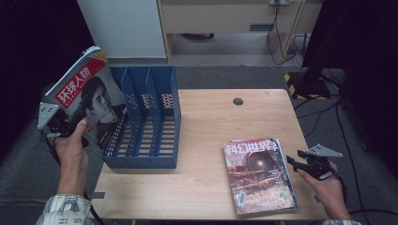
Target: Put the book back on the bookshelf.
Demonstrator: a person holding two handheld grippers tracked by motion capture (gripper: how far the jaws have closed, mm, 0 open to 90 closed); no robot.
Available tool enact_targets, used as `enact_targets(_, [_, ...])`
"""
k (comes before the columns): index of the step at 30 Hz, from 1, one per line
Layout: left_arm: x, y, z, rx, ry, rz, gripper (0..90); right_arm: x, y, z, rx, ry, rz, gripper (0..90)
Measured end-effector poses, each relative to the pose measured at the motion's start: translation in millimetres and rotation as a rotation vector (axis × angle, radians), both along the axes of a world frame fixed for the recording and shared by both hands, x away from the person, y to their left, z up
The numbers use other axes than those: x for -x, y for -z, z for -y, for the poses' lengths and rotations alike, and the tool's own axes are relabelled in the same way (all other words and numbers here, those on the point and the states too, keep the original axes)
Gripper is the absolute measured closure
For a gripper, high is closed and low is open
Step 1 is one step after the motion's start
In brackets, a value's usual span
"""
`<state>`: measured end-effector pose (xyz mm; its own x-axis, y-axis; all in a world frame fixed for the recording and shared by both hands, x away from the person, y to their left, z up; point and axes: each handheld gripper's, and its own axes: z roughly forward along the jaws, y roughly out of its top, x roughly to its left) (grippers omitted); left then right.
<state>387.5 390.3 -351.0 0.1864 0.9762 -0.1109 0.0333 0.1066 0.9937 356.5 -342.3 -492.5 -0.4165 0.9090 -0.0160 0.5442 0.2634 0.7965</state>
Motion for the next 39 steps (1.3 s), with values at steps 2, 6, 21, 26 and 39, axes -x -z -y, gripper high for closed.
enact_targets(2, [-1.4,2.2,1.7,-0.002,0.001,-0.005,86.8,-0.2,0.2,0.2,0.000,0.001,0.001,45.1])
enact_targets(6, [-4.3,5.3,3.2,0.001,0.002,-0.008,86.8,-0.1,0.3,0.6,0.001,0.001,-0.001,45.1])
enact_targets(21, [-8.6,15.5,6.4,0.026,0.019,-0.017,86.8,-0.1,0.3,0.7,0.001,0.001,-0.003,45.0])
enact_targets(26, [-8.2,18.0,6.6,0.023,0.028,-0.017,86.8,-0.2,0.2,0.2,-0.001,0.002,-0.001,45.0])
enact_targets(39, [-8.7,31.8,3.9,0.023,0.027,-0.042,86.8,-0.3,0.1,0.1,-0.001,0.002,0.000,44.9])
